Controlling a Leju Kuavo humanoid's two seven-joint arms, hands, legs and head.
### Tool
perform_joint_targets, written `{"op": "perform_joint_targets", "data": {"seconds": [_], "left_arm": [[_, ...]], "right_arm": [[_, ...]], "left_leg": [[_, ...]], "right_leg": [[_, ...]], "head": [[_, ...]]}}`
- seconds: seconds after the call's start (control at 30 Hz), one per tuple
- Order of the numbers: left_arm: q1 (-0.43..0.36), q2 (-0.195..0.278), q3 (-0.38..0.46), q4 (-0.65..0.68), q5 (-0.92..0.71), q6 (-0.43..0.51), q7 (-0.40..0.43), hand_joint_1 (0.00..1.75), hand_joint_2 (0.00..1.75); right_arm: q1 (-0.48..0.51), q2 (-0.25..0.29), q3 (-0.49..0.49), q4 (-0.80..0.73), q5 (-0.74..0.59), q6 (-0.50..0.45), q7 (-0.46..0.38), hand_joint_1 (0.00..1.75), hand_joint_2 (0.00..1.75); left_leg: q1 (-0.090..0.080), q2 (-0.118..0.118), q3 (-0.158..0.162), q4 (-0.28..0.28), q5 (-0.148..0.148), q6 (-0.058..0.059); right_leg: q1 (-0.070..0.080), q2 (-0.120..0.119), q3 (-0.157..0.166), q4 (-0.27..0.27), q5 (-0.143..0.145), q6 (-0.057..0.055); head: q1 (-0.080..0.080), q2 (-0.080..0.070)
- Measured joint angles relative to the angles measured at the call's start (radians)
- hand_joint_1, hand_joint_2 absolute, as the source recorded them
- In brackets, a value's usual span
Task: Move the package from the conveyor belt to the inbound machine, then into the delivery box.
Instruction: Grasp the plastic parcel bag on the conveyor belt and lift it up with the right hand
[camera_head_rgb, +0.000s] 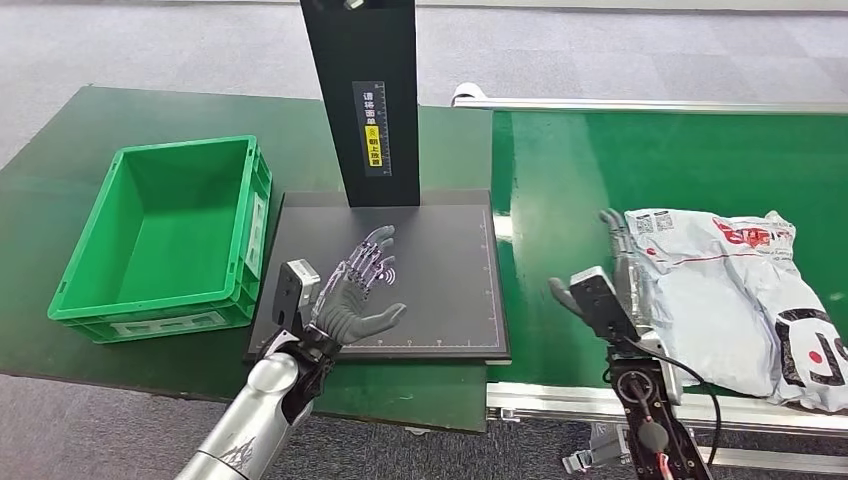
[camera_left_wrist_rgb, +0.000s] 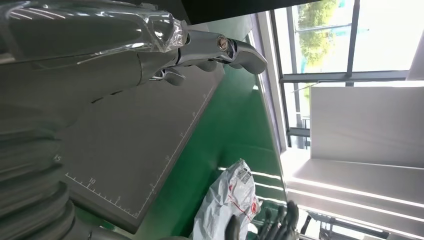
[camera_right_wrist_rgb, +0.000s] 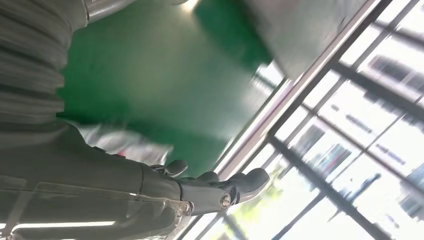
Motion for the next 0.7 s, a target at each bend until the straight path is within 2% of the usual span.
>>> {"op": "perform_joint_targets", "data": {"seconds": [0.1,0.3,0.53,0.6,0.7], "left_arm": [[0.007,0.005,0.006,-0.009,-0.003,0.006,0.0,0.0,1.75],[0.028,0.012,0.017,-0.032,-0.008,0.024,0.0,0.0,1.75],[0.046,0.016,0.022,-0.052,-0.009,0.03,0.0,0.0,1.75],[0.049,0.017,0.023,-0.057,-0.011,0.032,0.005,0.0,1.75],[0.058,0.017,0.026,-0.07,-0.02,0.033,0.019,0.0,1.75]], "right_arm": [[0.001,-0.023,-0.047,0.011,0.06,-0.038,0.047,0.0,1.75],[-0.004,-0.057,-0.092,0.045,0.281,-0.118,0.201,0.0,1.75],[-0.01,-0.065,-0.112,0.072,0.329,-0.112,0.245,0.0,1.75],[-0.013,-0.068,-0.113,0.082,0.391,-0.088,0.309,0.0,1.75],[-0.016,-0.077,-0.115,0.104,0.569,-0.018,0.478,0.0,1.75]], "left_leg": [[0.0,0.0,0.0,0.0,0.0,0.0],[0.0,0.0,0.0,0.0,0.0,0.0],[0.0,0.0,0.0,0.0,0.0,0.0],[0.0,0.0,0.0,0.0,0.0,0.0],[0.0,0.0,0.0,0.0,0.0,0.0]], "right_leg": [[0.0,0.0,0.0,0.0,0.0,0.0],[0.0,0.0,0.0,0.0,0.0,0.0],[0.0,0.0,0.0,0.0,0.0,0.0],[0.0,0.0,0.0,0.0,0.0,0.0],[0.0,0.0,0.0,0.0,0.0,0.0]], "head": [[0.0,0.0],[0.0,0.0],[0.0,0.0],[0.0,0.0],[0.0,0.0]]}}
